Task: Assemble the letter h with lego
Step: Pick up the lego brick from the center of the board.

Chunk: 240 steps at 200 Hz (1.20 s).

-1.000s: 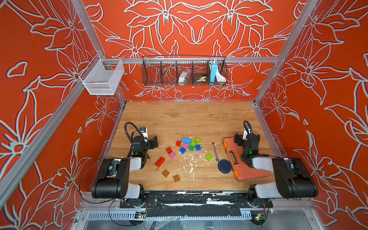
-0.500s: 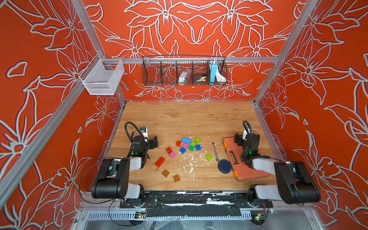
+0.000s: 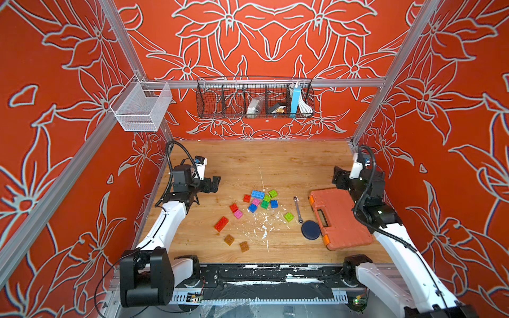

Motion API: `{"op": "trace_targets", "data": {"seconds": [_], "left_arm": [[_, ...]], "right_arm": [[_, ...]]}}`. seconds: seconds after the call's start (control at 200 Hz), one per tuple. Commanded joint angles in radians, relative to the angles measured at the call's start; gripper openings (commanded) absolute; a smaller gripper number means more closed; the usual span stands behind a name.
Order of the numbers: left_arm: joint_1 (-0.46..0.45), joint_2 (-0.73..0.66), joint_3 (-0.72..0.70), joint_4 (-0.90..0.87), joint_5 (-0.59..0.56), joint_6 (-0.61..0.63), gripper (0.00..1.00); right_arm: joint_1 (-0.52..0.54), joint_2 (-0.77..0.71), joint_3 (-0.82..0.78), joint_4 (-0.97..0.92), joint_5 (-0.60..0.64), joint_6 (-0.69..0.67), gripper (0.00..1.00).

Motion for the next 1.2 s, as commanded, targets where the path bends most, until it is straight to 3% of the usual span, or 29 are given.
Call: {"op": "trace_targets", "data": {"seconds": [0.0, 0.25, 0.515, 0.731, 0.976, 1.061, 1.196], "left_arm": [[0.076, 0.027, -0.013, -0.156, 0.118, 0.099, 1.00], [0.098, 0.051, -0.032, -0.141, 0.064, 0.083, 0.99], [0.098, 0.077, -0.014, -0.149, 0.037, 0.076, 1.00], [0.099, 0.070, -0.020, -0.148, 0.031, 0.078, 1.00], [0.098, 0.084, -0.012, -0.160, 0.033, 0.094, 1.00], [0.098, 0.101, 0.003, -0.172, 0.032, 0.094, 1.00], [0.098, 0.093, -0.003, -0.168, 0.034, 0.096, 1.00]], "right_arm": [[0.135, 0.094, 0.023, -0.332, -0.143, 0.041, 0.78], [0.345, 0.296, 0.139, -0.583, -0.261, 0.006, 0.67], [0.483, 0.533, 0.247, -0.587, -0.229, -0.054, 0.63], [0.538, 0.723, 0.317, -0.564, -0.211, -0.067, 0.55], [0.553, 0.825, 0.319, -0.548, -0.165, -0.082, 0.55], [0.554, 0.852, 0.335, -0.543, -0.160, -0.069, 0.49], [0.553, 0.860, 0.349, -0.551, -0.133, -0.061, 0.49]]}}
